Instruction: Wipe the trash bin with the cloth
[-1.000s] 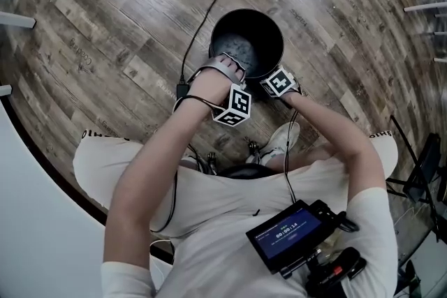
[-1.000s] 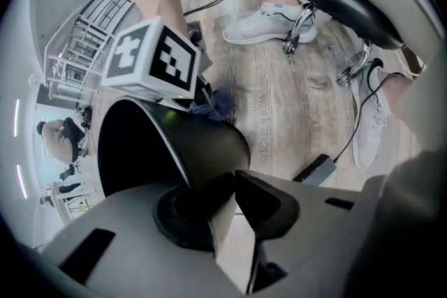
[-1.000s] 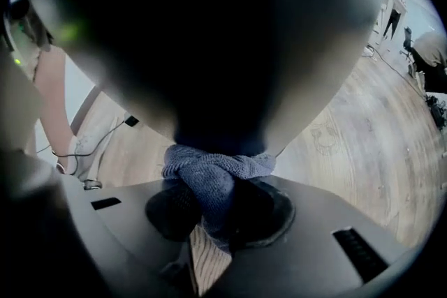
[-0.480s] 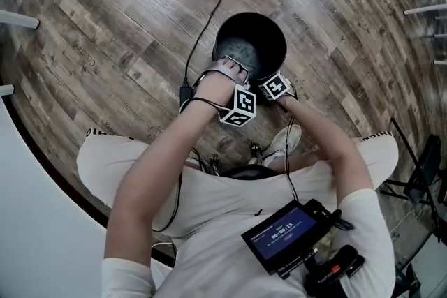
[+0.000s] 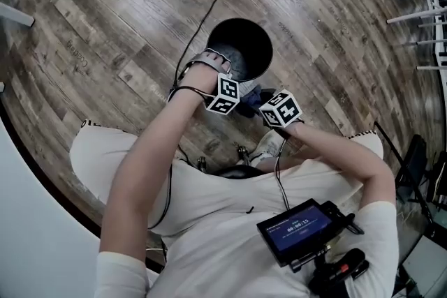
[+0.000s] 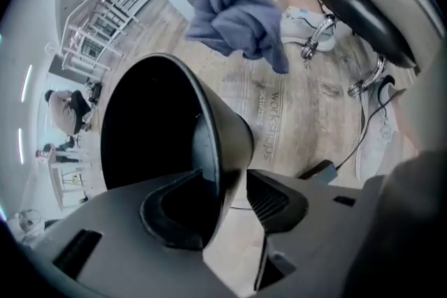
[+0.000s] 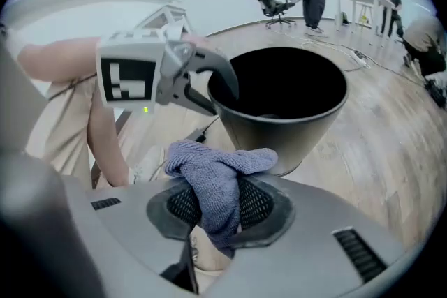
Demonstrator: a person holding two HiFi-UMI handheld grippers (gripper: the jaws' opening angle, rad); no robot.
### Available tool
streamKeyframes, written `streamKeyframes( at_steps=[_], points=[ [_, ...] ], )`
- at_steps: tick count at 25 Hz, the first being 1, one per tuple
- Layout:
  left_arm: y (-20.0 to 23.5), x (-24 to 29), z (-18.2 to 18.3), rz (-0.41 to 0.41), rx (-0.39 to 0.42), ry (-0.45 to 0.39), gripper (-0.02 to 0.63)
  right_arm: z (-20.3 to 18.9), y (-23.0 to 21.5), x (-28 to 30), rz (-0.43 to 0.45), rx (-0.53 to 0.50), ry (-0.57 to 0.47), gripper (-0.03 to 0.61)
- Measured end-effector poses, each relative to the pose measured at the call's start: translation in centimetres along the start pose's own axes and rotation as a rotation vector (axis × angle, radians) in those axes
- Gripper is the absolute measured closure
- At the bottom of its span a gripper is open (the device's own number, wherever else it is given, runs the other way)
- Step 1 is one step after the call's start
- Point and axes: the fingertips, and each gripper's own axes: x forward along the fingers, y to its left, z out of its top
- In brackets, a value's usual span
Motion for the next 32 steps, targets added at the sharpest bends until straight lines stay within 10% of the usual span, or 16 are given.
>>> streamKeyframes(
  at_steps=[12, 32],
  points=[
    [-1.0, -0.3, 1.5, 0.044, 0.136, 0.030, 0.504, 3.4, -4.0, -1.2, -0.062, 0.030, 0.012, 0.483],
    [-0.2, -0.2, 3.8, 0.024, 0.057, -0.019, 0.514, -6.7, -12.9, 16.6, -0.153, -0.006, 0.144, 0.483]
  ],
)
